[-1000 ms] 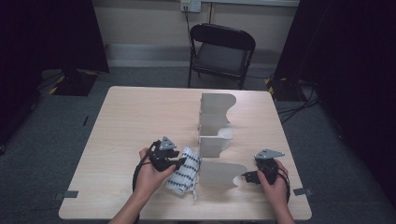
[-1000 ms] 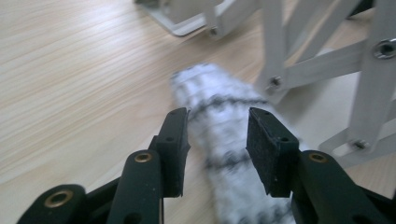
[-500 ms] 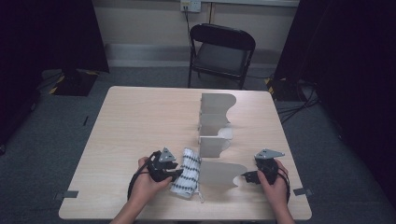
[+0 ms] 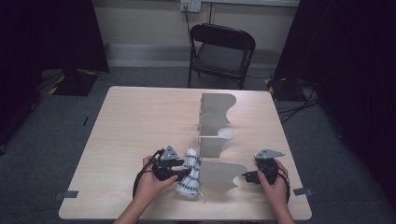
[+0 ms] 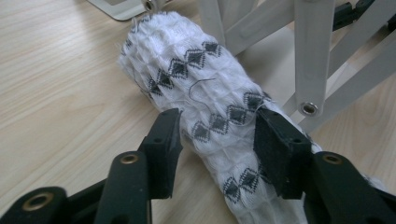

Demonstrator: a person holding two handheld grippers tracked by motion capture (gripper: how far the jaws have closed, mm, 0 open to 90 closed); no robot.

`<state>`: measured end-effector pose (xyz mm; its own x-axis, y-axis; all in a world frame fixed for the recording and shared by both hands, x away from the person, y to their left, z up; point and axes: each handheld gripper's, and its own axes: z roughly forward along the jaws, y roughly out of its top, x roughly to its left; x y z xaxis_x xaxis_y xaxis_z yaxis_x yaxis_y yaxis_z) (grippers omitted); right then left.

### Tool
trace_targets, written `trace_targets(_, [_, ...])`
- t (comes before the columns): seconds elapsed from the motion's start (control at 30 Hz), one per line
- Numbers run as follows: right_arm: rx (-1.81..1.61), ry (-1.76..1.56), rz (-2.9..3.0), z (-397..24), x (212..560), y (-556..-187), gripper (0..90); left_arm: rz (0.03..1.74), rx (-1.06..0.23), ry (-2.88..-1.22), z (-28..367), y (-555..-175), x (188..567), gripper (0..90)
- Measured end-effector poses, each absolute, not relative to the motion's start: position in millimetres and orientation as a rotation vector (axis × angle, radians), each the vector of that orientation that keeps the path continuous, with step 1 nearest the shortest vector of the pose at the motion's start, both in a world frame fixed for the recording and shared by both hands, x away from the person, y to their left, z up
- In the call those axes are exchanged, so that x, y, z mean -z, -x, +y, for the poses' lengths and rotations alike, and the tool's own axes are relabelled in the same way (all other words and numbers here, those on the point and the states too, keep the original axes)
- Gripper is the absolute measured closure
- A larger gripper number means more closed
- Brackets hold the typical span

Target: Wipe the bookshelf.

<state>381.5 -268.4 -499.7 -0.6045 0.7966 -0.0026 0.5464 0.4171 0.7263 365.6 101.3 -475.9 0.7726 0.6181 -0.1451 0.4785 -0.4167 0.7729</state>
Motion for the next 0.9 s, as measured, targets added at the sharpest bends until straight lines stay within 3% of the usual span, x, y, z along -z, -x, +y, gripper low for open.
trace_targets(0.17, [-1.001,-1.155,2.329,-268.5,499.7,-381.5,9.1,0.824,-0.177,-2.105,94.5,-366.6,487.9,53.6])
trace_targets(0.43, [-1.001,-1.155,2.330,-268.5,499.7,-381.5,9.1,0.845,-0.143,-2.119,87.0,-362.5,485.9,81.0])
trace_targets(0.6, [-1.001,-1.155,2.330,-268.5,499.7,-381.5,9.1,0.887,-0.128,-2.090,89.3,-362.4,473.0,83.8])
trace_targets(0.9, [-1.001,-1.155,2.329,-268.5,499.7,-381.5,9.1,0.897,-0.162,-2.024,100.8,-366.8,412.9,84.0])
